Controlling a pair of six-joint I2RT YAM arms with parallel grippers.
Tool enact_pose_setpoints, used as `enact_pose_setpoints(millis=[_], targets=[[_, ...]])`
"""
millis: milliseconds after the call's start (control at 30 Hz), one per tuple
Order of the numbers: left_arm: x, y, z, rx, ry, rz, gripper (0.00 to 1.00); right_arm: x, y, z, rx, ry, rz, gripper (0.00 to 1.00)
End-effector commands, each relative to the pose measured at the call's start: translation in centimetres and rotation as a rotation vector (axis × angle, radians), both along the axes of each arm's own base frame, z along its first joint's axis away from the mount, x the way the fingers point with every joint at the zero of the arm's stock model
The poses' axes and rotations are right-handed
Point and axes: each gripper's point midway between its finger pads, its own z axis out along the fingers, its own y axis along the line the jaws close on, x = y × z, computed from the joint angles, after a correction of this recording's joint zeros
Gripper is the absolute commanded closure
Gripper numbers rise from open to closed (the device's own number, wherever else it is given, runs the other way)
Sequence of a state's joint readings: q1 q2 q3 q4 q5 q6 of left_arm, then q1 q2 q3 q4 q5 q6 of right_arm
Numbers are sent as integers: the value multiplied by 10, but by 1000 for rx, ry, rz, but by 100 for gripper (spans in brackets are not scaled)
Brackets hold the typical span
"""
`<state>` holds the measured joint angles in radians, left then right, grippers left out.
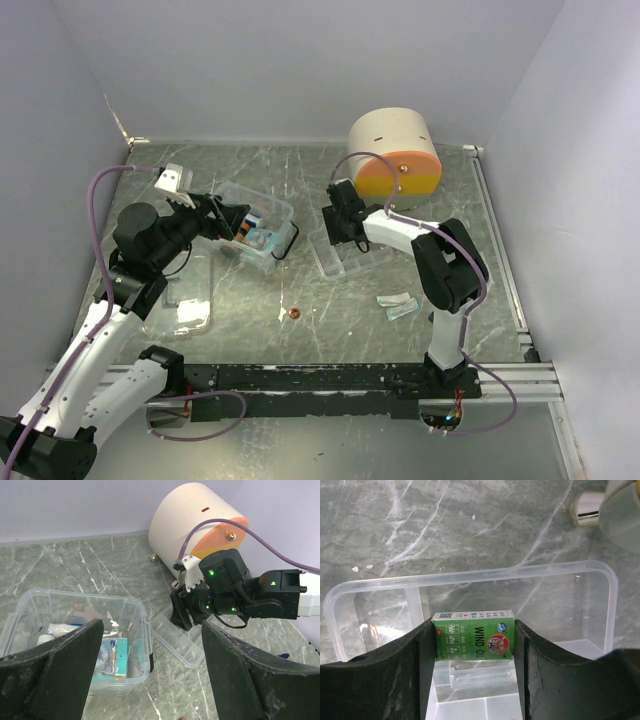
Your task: Organize the medicine kit
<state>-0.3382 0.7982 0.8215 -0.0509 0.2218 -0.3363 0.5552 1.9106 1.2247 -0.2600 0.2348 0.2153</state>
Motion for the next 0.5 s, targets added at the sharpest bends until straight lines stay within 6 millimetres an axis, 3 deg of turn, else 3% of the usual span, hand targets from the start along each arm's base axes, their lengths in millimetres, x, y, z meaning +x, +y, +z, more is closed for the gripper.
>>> enact_pose_setpoints(millis=[0, 233, 467], targets=[[1, 4, 5, 7, -26, 15, 10, 8, 2, -4, 0, 11, 12, 46], [1, 4, 5, 6, -23, 16, 10, 10, 8, 15, 41, 6, 3, 27], [1, 4, 5, 0, -23, 14, 9, 0, -2, 58, 80, -54, -50, 25]])
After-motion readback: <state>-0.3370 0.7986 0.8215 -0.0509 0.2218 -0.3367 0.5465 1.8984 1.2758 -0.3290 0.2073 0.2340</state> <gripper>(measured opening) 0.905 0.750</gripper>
